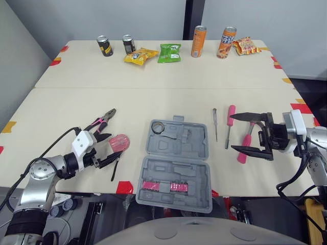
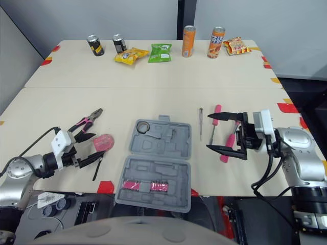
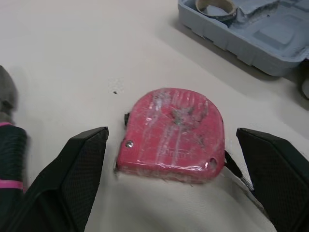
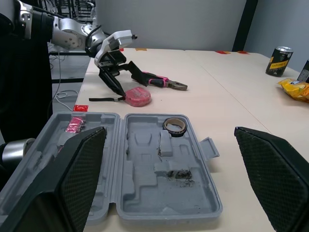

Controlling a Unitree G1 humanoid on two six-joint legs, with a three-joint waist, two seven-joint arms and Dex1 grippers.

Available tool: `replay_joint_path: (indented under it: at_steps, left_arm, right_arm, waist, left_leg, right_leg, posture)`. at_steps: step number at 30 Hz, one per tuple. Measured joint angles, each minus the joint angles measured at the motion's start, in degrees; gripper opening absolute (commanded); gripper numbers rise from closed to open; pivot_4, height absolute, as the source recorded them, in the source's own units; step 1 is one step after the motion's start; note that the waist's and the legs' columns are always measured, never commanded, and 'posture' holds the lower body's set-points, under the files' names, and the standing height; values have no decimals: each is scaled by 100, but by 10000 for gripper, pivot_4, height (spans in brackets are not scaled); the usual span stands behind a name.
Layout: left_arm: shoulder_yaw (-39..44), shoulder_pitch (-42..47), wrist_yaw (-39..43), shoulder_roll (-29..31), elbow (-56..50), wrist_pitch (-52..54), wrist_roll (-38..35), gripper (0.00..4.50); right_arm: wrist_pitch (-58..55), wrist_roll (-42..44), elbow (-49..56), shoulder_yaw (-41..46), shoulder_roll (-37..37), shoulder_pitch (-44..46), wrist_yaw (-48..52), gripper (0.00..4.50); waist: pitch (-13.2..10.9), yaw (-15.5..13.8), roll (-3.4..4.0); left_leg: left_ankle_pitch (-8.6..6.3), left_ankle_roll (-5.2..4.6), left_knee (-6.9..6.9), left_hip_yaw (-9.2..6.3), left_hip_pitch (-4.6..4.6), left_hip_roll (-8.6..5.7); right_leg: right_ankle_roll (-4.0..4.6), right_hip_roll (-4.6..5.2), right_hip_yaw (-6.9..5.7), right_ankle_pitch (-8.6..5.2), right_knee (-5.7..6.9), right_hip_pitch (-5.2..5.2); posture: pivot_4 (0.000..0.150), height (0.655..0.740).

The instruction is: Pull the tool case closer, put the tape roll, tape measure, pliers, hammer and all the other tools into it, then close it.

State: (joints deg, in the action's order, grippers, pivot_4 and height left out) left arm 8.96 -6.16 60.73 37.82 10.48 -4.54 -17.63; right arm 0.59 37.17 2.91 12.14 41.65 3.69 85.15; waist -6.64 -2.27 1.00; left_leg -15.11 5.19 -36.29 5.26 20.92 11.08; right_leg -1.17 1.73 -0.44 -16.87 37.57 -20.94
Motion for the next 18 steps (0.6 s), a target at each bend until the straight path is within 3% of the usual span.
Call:
replay_joint_path:
  at_steps: [15, 18]
  left_arm:
    - [-346, 225, -206, 106, -160, 293, 437, 44820]
    - [-346, 213, -250, 112, -249, 421, 430, 36646]
  right_arm:
    - [-87, 7, 200, -120, -3, 87, -8, 45000]
    - [-92, 8, 202, -120, -3, 87, -8, 45000]
  waist:
    - [0, 3, 0]
    - [0, 1, 0]
  left_leg:
    - [0, 0, -2, -1, 1, 0]
    - [0, 0, -2, -1, 2, 1]
  right_leg:
    - [1, 0, -1, -1, 5, -1]
    - [2, 1, -1, -1, 5, -1]
  posture:
    - [1500, 7400]
    - [1500, 7400]
